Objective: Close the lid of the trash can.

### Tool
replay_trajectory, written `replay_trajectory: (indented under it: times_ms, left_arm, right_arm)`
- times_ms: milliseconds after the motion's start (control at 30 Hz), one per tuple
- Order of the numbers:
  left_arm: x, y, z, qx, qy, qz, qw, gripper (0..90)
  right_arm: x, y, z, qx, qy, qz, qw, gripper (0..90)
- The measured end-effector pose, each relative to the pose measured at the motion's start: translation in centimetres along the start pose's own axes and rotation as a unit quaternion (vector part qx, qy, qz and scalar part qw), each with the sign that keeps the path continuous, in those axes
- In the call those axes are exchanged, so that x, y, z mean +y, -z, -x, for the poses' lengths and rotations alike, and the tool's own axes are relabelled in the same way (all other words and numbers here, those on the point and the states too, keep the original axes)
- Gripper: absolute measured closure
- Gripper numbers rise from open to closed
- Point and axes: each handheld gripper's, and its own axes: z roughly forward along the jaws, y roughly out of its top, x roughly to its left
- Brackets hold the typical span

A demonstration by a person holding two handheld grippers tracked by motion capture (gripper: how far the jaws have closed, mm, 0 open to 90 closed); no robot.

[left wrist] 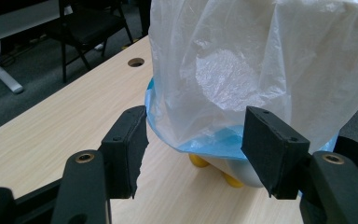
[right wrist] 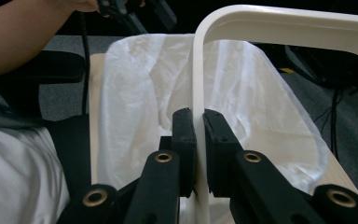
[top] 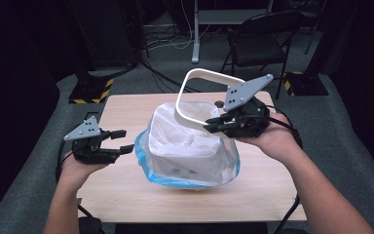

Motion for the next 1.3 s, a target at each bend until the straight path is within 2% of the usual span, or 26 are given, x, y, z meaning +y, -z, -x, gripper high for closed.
replay_trajectory:
  times_ms: [133, 300, 500, 600, 900, 1167, 1300]
  left_arm:
    - [0.0, 0.0, 0.0, -0.001, -0.002, 0.001, 1.0, 39.6]
    - [0.0, 0.0, 0.1, -0.002, -0.004, 0.005, 1.0, 39.7]
    - [0.1, 0.0, 0.1, -0.002, -0.005, 0.004, 1.0, 39.7]
    - [0.1, -0.1, 0.1, -0.002, -0.005, 0.003, 1.0, 39.7]
    - [0.3, -0.1, 0.1, -0.004, -0.007, 0.007, 0.9999, 39.9]
    - [1.8, -0.3, 0.0, -0.004, -0.016, 0.008, 0.9998, 40.2]
    - [2.8, -0.8, -0.3, -0.003, -0.019, 0.001, 0.9998, 40.2]
  right_arm:
    - [0.6, -0.7, -1.1, 0.018, 0.017, 0.0, 0.9997, 83.7]
    - [1.0, -1.1, -1.7, 0.037, 0.024, 0.004, 0.999, 83.7]
    - [1.4, -1.7, -2.7, 0.054, 0.032, -0.004, 0.998, 83.7]
    - [1.4, -2.1, -2.9, 0.065, 0.035, -0.001, 0.9973, 83.7]
    - [1.7, -2.8, -3.3, 0.077, 0.045, -0.004, 0.9961, 83.7]
    - [1.8, -3.1, -3.5, 0.084, 0.05, -0.004, 0.9952, 83.7]
    - [1.7, -3.2, -3.5, 0.089, 0.051, -0.003, 0.9948, 83.7]
